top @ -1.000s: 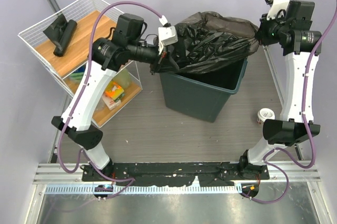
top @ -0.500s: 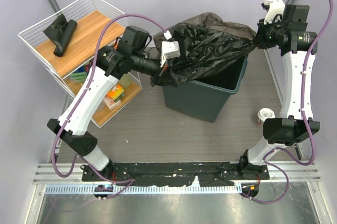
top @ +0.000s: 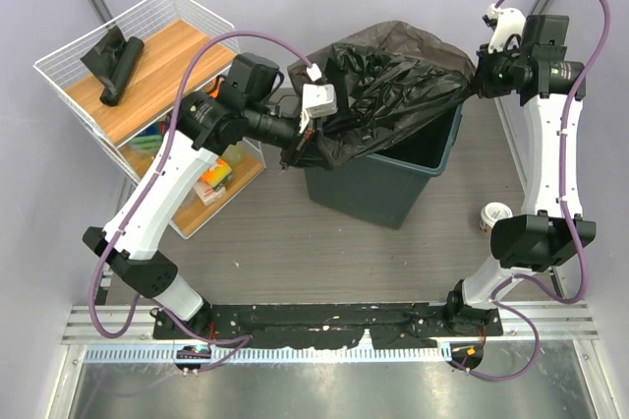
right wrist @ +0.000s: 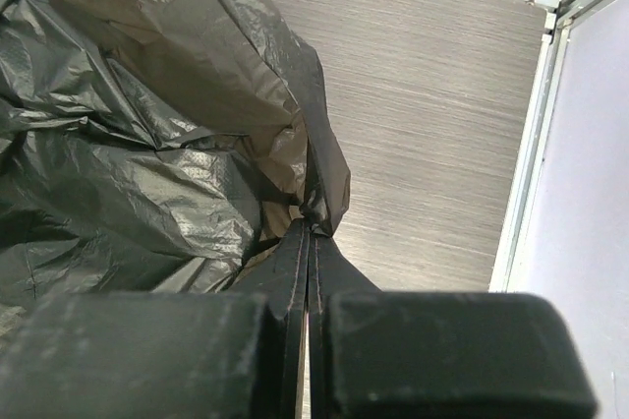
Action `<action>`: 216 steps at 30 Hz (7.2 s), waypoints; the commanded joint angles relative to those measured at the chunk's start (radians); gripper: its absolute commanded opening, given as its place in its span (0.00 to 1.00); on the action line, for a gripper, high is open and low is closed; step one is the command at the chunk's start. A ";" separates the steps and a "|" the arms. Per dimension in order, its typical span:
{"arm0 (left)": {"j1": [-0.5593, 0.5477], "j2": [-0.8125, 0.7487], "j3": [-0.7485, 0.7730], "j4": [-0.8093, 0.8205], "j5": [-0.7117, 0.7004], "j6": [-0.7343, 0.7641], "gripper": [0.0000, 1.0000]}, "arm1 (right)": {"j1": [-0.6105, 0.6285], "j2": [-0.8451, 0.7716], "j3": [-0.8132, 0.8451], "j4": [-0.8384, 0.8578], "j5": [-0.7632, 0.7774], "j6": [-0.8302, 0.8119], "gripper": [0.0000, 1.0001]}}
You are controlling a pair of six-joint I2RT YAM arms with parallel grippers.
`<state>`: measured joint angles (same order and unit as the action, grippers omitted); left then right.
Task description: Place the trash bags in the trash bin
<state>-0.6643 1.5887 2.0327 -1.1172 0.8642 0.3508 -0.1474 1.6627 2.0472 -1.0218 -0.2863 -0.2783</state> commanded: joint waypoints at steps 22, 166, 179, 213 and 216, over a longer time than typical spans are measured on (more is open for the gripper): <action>-0.040 -0.082 -0.206 0.036 0.009 0.020 0.00 | -0.004 -0.040 -0.096 0.069 -0.034 0.001 0.01; -0.521 0.229 0.063 0.321 -0.478 -0.403 0.00 | -0.020 0.098 0.099 -0.087 -0.082 -0.101 0.26; -0.535 0.189 -0.074 0.326 -0.657 -0.312 0.00 | -0.020 0.100 0.059 -0.069 -0.088 -0.110 0.37; -0.554 0.096 0.219 0.045 -0.801 -0.213 0.99 | -0.020 0.028 0.156 -0.139 -0.008 -0.167 0.64; -0.554 0.088 0.256 0.069 -0.916 -0.242 1.00 | -0.020 0.026 0.172 -0.141 -0.004 -0.167 0.64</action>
<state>-1.2144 1.7390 2.2166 -1.0508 0.0841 0.1204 -0.1711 1.7359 2.1666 -1.1584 -0.3073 -0.4358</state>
